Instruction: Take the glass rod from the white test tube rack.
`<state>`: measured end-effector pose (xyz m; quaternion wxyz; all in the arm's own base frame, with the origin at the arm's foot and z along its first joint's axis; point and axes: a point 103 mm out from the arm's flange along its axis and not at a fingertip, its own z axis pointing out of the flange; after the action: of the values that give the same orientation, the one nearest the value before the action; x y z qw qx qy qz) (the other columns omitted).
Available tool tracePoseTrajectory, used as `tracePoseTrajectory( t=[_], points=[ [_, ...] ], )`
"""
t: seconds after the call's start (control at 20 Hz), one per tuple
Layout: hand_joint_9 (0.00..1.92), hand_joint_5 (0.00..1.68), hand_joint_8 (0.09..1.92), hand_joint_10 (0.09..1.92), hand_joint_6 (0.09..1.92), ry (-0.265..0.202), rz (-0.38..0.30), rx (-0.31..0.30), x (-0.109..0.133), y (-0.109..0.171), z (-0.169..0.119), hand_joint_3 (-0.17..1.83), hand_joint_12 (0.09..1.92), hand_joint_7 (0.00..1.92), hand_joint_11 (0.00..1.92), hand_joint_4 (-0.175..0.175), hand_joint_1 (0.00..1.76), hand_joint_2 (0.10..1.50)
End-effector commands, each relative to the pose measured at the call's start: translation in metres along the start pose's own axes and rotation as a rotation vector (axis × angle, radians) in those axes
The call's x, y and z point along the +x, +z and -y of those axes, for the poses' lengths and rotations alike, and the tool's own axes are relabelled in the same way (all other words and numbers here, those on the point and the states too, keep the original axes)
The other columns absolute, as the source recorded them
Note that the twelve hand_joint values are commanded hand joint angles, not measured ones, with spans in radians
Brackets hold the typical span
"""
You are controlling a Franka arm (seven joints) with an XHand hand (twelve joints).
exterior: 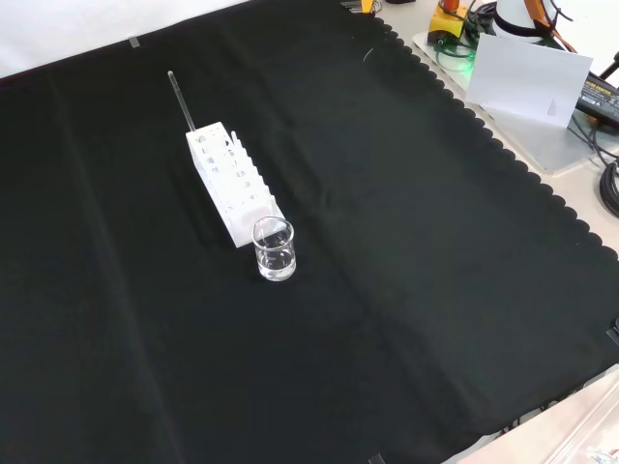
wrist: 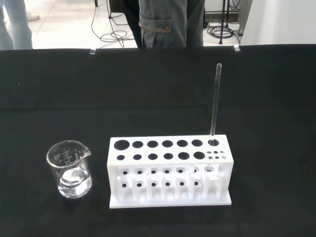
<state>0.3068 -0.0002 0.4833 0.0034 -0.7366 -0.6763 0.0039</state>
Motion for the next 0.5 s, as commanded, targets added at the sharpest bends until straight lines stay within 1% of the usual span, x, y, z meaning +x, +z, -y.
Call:
tracePoseTrajectory(
  t=[0.05,0.1,0.2,0.35,0.5],
  points=[
    [0.15,0.01,0.7,0.84,0.12,0.002,0.009,-0.008,0.0005,0.0,-0.0003,0.63,1.39,0.0,0.12,-0.094,0.65,0.78],
    [0.14,0.02,0.7,0.86,0.09,0.003,0.008,-0.006,0.001,0.0001,-0.0008,0.6,1.42,0.0,0.1,-0.094,0.64,0.8],
    [0.12,0.03,0.7,0.88,0.09,0.007,0.008,-0.003,0.0023,0.0003,-0.002,0.56,1.45,0.0,0.08,-0.094,0.64,0.82],
    [0.12,0.04,0.71,0.89,0.09,0.008,-0.001,-0.003,0.0013,0.001,-0.0025,0.55,1.46,0.0,0.08,-0.094,0.64,0.83],
    [0.12,0.04,0.72,0.89,0.09,0.008,0.003,0.004,0.0017,0.0019,-0.0023,0.55,1.46,0.0,0.08,-0.095,0.64,0.83]
  ],
)
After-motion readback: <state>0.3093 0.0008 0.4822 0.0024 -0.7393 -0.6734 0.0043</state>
